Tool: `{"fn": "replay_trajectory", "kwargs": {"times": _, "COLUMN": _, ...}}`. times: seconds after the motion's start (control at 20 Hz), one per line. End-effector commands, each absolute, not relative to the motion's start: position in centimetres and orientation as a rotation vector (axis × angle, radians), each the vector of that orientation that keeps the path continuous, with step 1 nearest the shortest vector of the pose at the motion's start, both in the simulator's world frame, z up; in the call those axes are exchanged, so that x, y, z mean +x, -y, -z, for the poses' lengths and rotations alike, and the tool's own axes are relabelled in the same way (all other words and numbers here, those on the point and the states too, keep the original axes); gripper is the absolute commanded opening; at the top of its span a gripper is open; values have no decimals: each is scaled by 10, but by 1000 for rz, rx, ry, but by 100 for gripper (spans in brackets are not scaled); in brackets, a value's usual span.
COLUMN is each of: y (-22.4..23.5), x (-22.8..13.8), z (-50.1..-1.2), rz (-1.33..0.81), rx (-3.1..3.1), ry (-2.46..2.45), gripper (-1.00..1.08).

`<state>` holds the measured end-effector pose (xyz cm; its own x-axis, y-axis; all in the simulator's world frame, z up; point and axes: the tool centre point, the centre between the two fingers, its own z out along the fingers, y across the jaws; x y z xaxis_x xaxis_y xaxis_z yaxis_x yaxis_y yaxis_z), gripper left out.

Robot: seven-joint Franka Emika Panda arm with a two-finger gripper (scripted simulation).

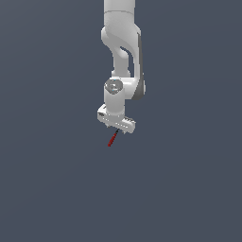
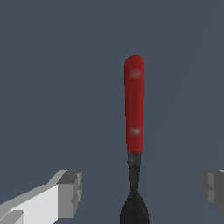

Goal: Pick up the object and move it to a goal position.

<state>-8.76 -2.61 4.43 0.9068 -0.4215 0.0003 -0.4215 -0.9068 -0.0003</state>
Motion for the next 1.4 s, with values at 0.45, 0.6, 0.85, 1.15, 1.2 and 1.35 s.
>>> {"fn": "replay_trajectory", "kwargs": {"times": 0.45, "y": 26, "x": -89, "z": -6, "rz": 0, "rx": -3066, "ry": -684, "gripper": 100}}
{"fn": "replay_trajectory", "kwargs": {"times": 0.6, "y": 26, "x": -89, "z": -6, "rz": 0, "rx": -3066, "ry": -684, "gripper": -100}}
{"fn": "replay_trajectory", "kwargs": {"times": 0.85, "y": 26, "x": -89, "z": -6, "rz": 0, "rx": -3066, "ry": -684, "gripper": -100}}
{"fn": "replay_trajectory", "kwargs": {"times": 1.15, "y": 28, "x": -89, "z": -11, "rz": 1, "rx": -3066, "ry": -687, "gripper": -100}}
{"fn": "replay_trajectory", "kwargs": {"times": 1.2, "y": 29, "x": -89, "z": -12, "rz": 1, "rx": -3066, "ry": -687, "gripper": -100}}
{"fn": "replay_trajectory", "kwargs": {"times": 1.35, "y": 32, "x": -88, "z": -19, "rz": 1, "rx": -3066, "ry": -687, "gripper": -100}}
